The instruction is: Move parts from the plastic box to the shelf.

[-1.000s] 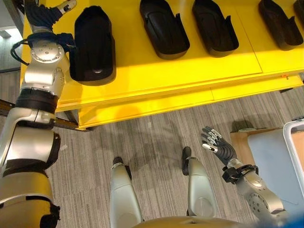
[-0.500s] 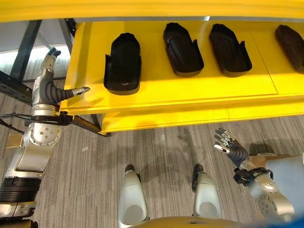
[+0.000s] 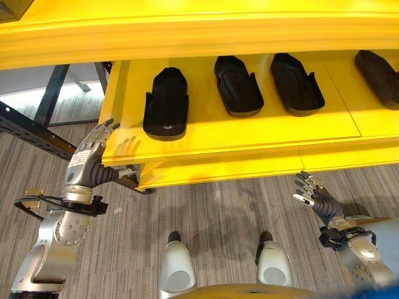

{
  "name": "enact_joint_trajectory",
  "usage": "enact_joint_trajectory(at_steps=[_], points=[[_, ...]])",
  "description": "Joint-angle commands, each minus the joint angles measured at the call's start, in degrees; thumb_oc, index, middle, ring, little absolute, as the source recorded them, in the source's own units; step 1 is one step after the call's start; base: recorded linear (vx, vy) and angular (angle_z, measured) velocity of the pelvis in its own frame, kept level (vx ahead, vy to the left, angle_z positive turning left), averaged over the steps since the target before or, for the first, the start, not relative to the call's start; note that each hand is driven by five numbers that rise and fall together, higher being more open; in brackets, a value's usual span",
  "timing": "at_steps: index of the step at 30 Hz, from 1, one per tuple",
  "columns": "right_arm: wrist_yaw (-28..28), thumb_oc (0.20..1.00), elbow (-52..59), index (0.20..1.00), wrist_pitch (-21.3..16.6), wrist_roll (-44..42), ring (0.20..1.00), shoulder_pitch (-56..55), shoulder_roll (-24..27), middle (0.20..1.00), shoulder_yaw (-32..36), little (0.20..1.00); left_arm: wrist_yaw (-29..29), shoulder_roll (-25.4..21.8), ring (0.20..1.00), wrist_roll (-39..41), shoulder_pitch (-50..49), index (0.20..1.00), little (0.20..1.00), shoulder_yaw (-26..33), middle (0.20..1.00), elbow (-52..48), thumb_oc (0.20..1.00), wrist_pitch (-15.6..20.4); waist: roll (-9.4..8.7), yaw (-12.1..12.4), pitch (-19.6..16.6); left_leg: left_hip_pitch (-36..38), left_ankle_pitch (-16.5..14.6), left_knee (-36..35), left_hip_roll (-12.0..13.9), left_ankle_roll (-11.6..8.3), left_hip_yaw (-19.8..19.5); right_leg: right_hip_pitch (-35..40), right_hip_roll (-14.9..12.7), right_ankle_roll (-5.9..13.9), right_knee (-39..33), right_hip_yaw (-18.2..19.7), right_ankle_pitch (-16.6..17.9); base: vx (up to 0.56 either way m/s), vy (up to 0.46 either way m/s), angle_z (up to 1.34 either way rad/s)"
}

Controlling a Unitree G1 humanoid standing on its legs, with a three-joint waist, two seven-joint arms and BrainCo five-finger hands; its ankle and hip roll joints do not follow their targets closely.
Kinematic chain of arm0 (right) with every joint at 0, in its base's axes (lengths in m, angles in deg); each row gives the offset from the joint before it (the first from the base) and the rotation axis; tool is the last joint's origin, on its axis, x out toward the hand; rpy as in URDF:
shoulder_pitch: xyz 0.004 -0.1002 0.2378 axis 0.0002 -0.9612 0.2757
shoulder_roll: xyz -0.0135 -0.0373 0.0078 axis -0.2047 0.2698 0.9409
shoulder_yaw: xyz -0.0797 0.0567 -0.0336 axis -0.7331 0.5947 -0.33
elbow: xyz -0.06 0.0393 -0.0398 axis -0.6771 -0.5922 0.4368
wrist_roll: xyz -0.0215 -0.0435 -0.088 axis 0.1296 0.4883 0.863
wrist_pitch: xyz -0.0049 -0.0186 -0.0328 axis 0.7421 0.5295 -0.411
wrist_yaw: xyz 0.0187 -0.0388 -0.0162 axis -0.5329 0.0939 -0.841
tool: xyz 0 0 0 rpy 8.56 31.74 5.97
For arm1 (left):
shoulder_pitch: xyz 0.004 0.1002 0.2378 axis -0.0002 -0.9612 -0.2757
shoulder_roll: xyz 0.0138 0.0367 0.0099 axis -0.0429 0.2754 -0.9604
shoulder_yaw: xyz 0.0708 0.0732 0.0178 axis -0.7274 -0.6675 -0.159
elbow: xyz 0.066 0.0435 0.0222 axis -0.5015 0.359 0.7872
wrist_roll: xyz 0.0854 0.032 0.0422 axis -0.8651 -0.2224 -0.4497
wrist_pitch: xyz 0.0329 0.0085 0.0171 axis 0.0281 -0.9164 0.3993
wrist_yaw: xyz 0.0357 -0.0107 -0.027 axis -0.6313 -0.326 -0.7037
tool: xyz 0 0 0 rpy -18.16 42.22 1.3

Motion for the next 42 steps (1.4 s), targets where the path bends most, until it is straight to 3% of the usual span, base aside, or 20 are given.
enact_joint_trajectory(at_steps=[1,10,24,42], points=[[0.6,1.0,2.7,1.0,-2.3,0.2,1.0,-0.2,-1.3,1.0,1.6,1.0,-0.1,-3.7,1.0,-3.7,2.7,1.0,1.0,-1.1,1.0,0.6,1.0,1.9,-2.04,-0.5,-2.2,-2.5,2.2,-1.3,0.3,3.37,0.3,5.2,-0.8,-1.33,-0.6,-1.0,-4.0,0.0,0.0,0.0],[1.9,1.0,3.2,1.0,-3.4,0.8,1.0,-0.5,-1.2,1.0,2.8,1.0,1.6,-4.3,1.0,-7.6,4.3,1.0,1.0,-7.9,1.0,7.1,1.0,1.6,-1.9,-1.2,-1.3,-2.7,2.5,-1.0,0.9,3.62,0.9,3.6,-0.3,-1.47,0.7,0.3,-4.2,0.0,-0.002,-0.03],[2.1,1.0,2.6,1.0,-3.2,0.8,1.0,-0.3,-1.5,1.0,2.6,1.0,2.1,-4.0,1.0,-9.5,7.2,1.0,1.0,-10.4,1.0,13.0,1.0,0.2,-1.82,-1.7,-1.2,-3.3,2.1,0.1,0.9,3.67,1.4,2.7,-0.4,-1.57,1.8,1.2,-4.4,0.0,0.003,-0.03],[2.4,1.0,2.7,1.0,-4.0,0.5,1.0,-0.6,-1.5,1.0,1.6,1.0,1.6,-2.9,1.0,-11.8,16.6,1.0,1.0,-18.1,1.0,23.2,1.0,-1.2,-1.94,-3.4,-1.1,-4.3,2.5,0.9,0.9,3.61,2.0,0.6,-0.5,-1.69,3.1,2.5,-4.0,0.0,0.002,-0.02]])
